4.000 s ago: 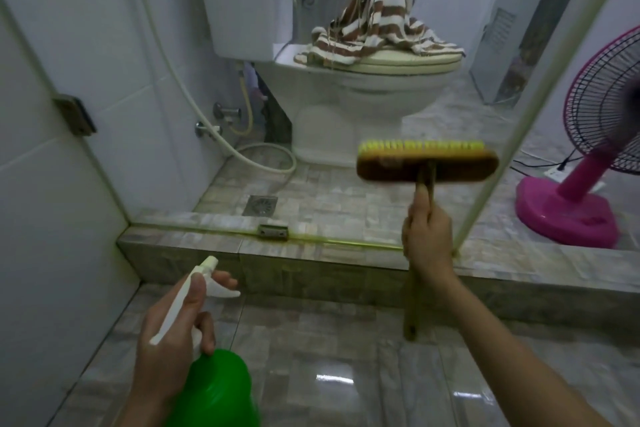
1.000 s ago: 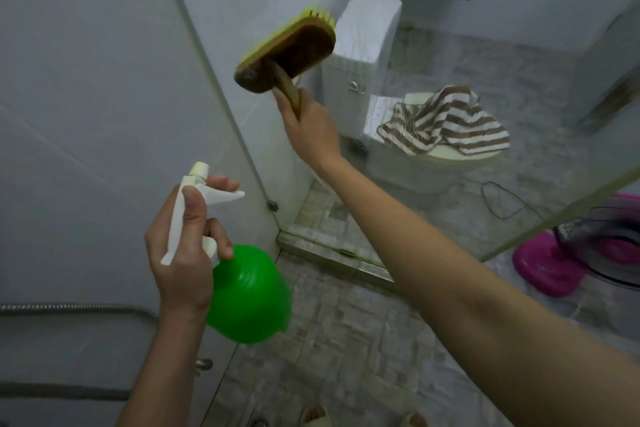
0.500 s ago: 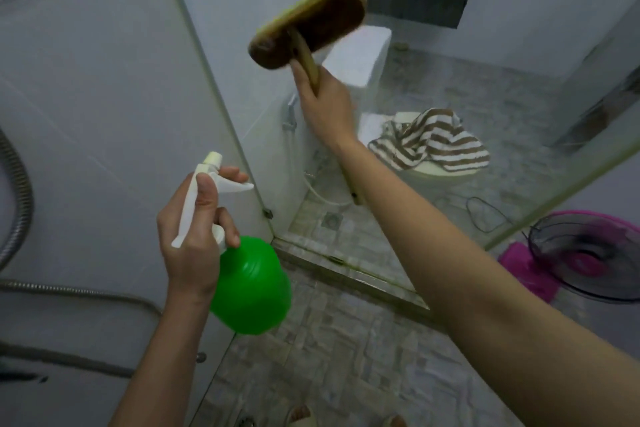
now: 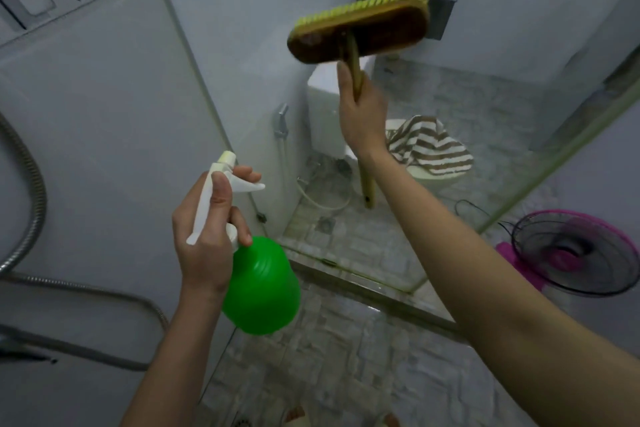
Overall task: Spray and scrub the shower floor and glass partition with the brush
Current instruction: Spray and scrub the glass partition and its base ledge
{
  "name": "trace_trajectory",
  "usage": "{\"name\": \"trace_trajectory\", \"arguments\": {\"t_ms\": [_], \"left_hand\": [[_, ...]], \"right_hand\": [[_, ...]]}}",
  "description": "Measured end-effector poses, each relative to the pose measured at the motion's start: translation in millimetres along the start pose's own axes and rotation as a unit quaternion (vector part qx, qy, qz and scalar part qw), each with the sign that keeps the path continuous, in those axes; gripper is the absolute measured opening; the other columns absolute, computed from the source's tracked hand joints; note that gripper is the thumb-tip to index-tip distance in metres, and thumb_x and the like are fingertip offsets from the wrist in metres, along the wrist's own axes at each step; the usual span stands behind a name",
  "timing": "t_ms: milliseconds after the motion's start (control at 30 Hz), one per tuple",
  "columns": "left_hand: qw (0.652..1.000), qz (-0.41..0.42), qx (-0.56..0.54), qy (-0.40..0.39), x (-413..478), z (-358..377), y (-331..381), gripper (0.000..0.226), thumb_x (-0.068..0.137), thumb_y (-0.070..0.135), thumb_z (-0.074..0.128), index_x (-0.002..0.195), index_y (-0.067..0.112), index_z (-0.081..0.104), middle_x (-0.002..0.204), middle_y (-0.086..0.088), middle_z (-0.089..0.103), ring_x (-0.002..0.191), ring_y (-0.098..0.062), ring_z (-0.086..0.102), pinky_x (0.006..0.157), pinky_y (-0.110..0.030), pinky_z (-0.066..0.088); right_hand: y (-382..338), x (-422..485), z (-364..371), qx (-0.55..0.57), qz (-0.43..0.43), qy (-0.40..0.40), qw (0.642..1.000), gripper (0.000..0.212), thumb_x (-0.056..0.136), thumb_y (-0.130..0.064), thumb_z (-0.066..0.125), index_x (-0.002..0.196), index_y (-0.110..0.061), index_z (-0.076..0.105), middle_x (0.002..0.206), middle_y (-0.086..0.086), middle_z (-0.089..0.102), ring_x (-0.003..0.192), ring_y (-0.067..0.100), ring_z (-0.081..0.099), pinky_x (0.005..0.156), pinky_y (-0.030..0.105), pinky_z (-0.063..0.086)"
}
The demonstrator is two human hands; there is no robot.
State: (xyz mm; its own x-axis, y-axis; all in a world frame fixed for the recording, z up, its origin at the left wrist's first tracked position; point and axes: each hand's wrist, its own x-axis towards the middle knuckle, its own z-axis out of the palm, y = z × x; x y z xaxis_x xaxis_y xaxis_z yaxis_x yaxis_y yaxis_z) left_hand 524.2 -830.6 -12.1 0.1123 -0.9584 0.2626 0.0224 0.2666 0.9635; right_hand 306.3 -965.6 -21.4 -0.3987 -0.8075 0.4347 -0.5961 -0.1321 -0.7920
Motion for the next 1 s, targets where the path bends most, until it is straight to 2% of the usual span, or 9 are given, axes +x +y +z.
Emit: {"name": "trace_trajectory", "arguments": {"t_ms": [100,267,333,467,533,667,767,900,1000], "left_hand": [[1.0,0.0,-0.009,-0.011,-8.8,11.7,1.8,0.05,0.091,0.07,0.051,0.097,0.024,0.07,0.101,0.001,0.075,0.038,-0.013,0.043,0.043,-0.031,0.037],[1.0,0.004,-0.011,-0.024,-22.8,30.6,8.2,0.032,0.097,0.053,0.046,0.091,0.039,0.074,0.097,0.004,0.076,0.037,-0.014,0.042,0.042,-0.026,0.037],[0.999,0.003,-0.012,-0.032,-27.8,39.7,11.1,0.033,0.096,0.057,0.048,0.09,0.039,0.074,0.097,0.005,0.076,0.037,-0.014,0.042,0.043,-0.025,0.037],[0.999,0.002,-0.004,-0.043,-37.0,63.3,14.5,0.03,0.096,0.052,0.045,0.091,0.047,0.074,0.096,0.008,0.076,0.037,-0.015,0.042,0.044,-0.022,0.037],[0.999,0.004,-0.009,-0.053,-42.7,73.9,16.1,0.03,0.095,0.052,0.044,0.091,0.051,0.073,0.097,0.009,0.076,0.037,-0.014,0.042,0.044,-0.022,0.037],[0.998,-0.007,-0.024,-0.059,-53.3,88.8,15.6,0.031,0.095,0.053,0.044,0.094,0.044,0.074,0.099,0.006,0.076,0.036,-0.014,0.042,0.043,-0.024,0.036],[0.998,-0.019,-0.024,-0.06,-61.1,101.5,13.3,0.038,0.094,0.054,0.045,0.098,0.028,0.072,0.098,0.004,0.076,0.036,-0.014,0.042,0.042,-0.025,0.037],[0.997,-0.023,-0.028,-0.063,-62.3,117.8,12.0,0.032,0.094,0.056,0.046,0.095,0.041,0.074,0.098,0.004,0.076,0.037,-0.014,0.043,0.044,-0.028,0.038],[0.998,-0.022,-0.024,-0.059,-60.9,127.8,13.9,0.036,0.094,0.057,0.045,0.103,0.037,0.073,0.1,0.003,0.075,0.038,-0.013,0.043,0.043,-0.027,0.039]], "right_hand": [[49.8,-31.9,-30.0,-0.048,0.003,0.039,0.998,0.034,0.099,-0.049,0.039,0.076,-0.026,0.049,0.061,-0.01,0.047,0.052,0.001,0.048,0.051,0.016,0.032],[134.8,-118.4,-79.2,-0.082,0.147,-0.016,0.986,0.033,0.1,-0.044,0.042,0.069,-0.032,0.044,0.057,-0.01,0.043,0.045,0.003,0.041,0.046,0.019,0.029],[109.6,-88.7,-87.4,-0.023,0.133,-0.003,0.991,0.034,0.1,-0.045,0.042,0.068,-0.033,0.044,0.056,-0.01,0.044,0.046,0.002,0.041,0.047,0.02,0.03],[13.5,-3.9,-114.2,0.073,0.024,0.048,0.996,0.035,0.1,-0.041,0.043,0.066,-0.031,0.044,0.055,-0.013,0.044,0.048,0.001,0.041,0.049,0.02,0.032],[11.2,5.1,-128.8,0.111,-0.002,0.088,0.99,0.035,0.1,-0.037,0.044,0.066,-0.03,0.043,0.051,-0.014,0.042,0.046,0.0,0.04,0.048,0.017,0.03],[124.2,-72.7,-133.9,0.007,0.106,0.058,0.993,0.036,0.099,-0.049,0.04,0.073,-0.026,0.05,0.061,-0.009,0.05,0.053,0.006,0.048,0.05,0.028,0.039],[186.7,-142.4,-139.2,-0.013,0.197,0.008,0.98,0.046,0.094,-0.057,0.04,0.071,-0.019,0.052,0.057,-0.006,0.044,0.047,0.007,0.041,0.049,0.03,0.035],[130.9,-90.7,-158.6,0.033,0.133,0.028,0.99,0.038,0.1,-0.039,0.042,0.064,-0.026,0.045,0.054,-0.01,0.043,0.043,0.001,0.041,0.045,0.02,0.032],[75.9,-34.5,-184.4,0.066,0.052,0.069,0.994,0.037,0.101,-0.031,0.044,0.065,-0.025,0.042,0.052,-0.012,0.04,0.043,0.001,0.04,0.046,0.013,0.028]]}}
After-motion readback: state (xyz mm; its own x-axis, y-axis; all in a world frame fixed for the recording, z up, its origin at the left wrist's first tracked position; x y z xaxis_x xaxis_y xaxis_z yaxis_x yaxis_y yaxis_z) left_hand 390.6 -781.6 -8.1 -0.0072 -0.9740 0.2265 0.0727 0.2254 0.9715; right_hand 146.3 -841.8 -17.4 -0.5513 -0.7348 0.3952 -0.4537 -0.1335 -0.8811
